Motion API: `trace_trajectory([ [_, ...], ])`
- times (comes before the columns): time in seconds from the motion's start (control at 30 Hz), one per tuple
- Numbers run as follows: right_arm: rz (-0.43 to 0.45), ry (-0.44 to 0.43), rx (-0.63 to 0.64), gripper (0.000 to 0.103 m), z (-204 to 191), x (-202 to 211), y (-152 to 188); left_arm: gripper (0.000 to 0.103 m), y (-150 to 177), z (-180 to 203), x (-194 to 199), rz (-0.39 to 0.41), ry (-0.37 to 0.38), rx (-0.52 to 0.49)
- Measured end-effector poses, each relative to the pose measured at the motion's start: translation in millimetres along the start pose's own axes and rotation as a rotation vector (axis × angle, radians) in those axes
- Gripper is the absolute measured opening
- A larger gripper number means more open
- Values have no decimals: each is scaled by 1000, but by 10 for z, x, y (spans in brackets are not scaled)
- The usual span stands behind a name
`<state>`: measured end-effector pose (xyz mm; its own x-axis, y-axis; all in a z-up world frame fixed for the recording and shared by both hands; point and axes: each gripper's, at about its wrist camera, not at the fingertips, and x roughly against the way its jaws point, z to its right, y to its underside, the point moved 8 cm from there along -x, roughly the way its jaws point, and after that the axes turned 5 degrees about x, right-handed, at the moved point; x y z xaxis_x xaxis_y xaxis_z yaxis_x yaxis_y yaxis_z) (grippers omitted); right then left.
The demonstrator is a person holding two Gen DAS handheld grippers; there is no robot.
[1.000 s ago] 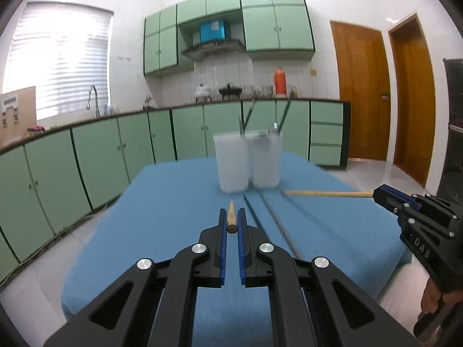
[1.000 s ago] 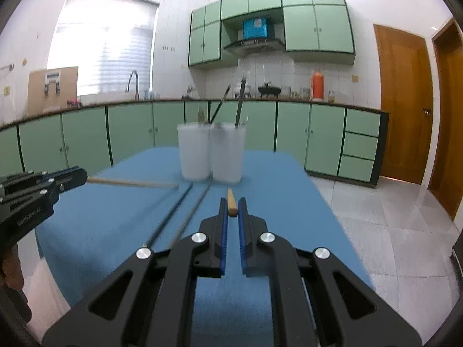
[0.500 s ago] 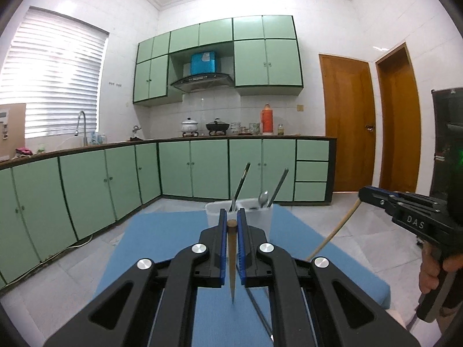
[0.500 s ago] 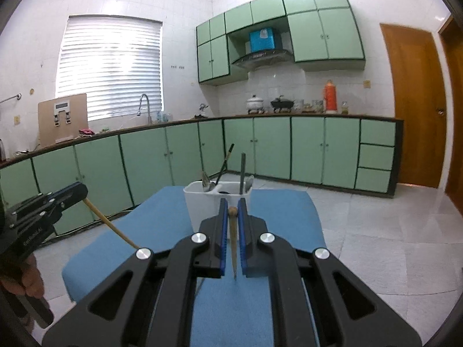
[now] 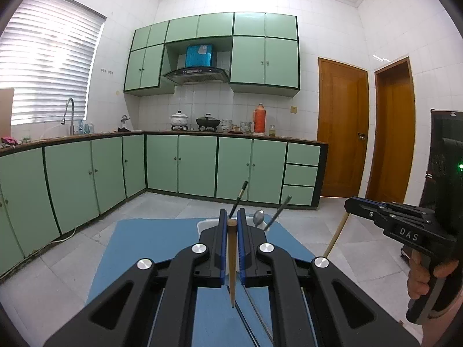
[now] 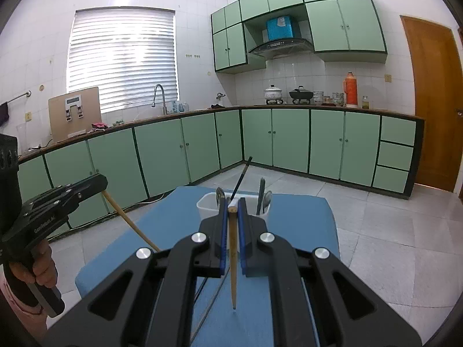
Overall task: Organize utensils
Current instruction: 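Lift both wooden chopsticks and carry them over the white holder, then lower both wooden chopsticks into the holder and open both tools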
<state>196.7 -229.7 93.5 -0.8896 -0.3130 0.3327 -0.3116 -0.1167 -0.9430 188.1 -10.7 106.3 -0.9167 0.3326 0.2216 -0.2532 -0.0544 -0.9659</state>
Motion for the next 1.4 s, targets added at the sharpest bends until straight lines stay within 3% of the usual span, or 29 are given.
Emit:
trace_trajectory([
  [0.2,48,-20,13,6,-17,-22,-311,7,-205,-52,-12,46,-12,3],
  [0.47,156,-18,29,6,39,-31,-939,7,-696,7,-1,168,-16,-26],
  [0.6,191,17,36,6,171,-204,-1238,7,-913,13,-209,212,-38,-43],
  [0.73,193,50,38,6,325,-497,-1361,7,-978,-64,-576,200,-49,-28],
  [1.03,101,36,-27,6,538,-1235,-1021,7,-696,-338,-1451,80,-80,6],
  [1.4,10,38,-43,6,429,-1651,-563,7,-372,-483,-1850,1,-101,15],
])
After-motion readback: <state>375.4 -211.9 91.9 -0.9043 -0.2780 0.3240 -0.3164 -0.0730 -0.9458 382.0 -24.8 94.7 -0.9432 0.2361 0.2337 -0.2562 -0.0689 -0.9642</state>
